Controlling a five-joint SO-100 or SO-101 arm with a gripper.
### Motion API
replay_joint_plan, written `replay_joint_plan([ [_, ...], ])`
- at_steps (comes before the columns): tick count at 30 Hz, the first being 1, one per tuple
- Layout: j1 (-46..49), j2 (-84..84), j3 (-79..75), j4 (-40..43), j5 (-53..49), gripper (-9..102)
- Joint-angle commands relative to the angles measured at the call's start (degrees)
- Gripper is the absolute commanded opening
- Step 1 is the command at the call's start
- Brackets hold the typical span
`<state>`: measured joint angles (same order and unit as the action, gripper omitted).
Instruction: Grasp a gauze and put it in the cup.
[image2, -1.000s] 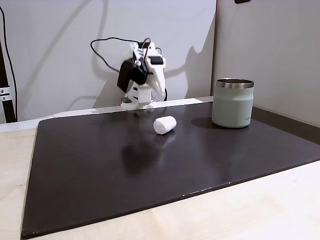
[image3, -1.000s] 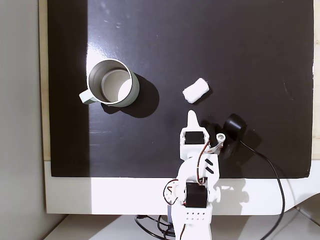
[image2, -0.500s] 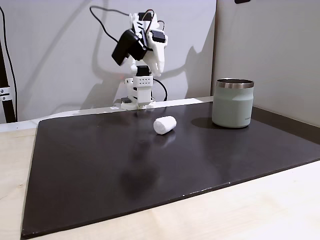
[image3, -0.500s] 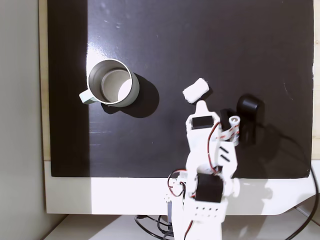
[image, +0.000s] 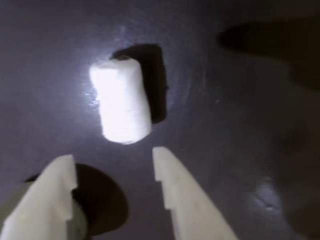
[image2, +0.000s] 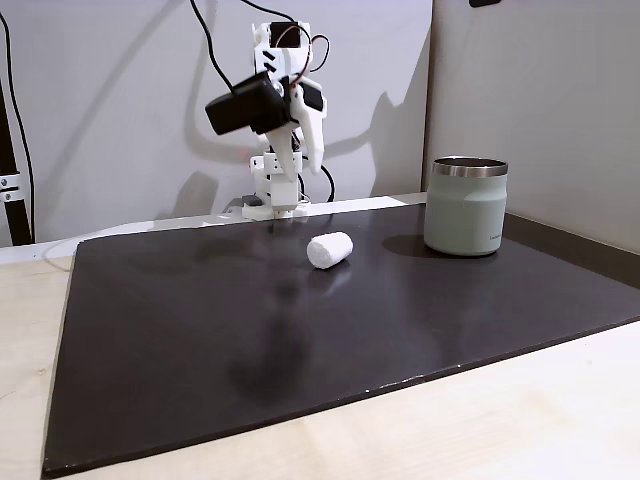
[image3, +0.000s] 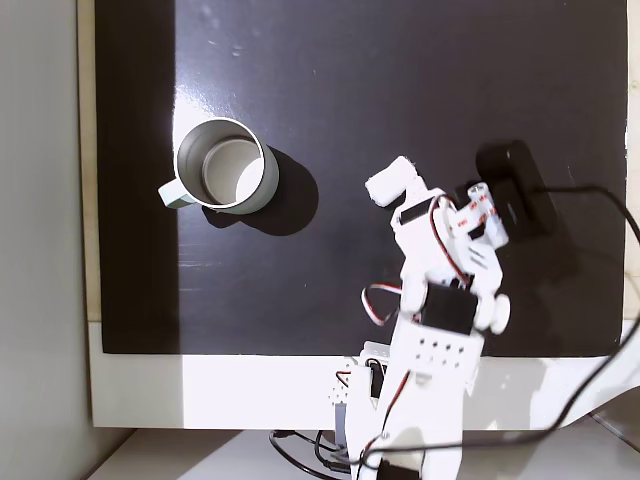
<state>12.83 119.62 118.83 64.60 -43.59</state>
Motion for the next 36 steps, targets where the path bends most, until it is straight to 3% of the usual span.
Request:
replay_joint_plan([
  [1,-0.6,-5.4,-6.2,0.4,-1.9,19],
  [13,-4.2,-22.6,-11.5,-1.4,-2.9,27],
  [26,-6.0,-35.3,-13.0,-5.5,-1.4,27],
  [32,-6.2,-37.2,-13.2,-6.0,-1.1,25],
  [36,-6.2,-37.9,-13.2,-6.0,-0.3,17],
])
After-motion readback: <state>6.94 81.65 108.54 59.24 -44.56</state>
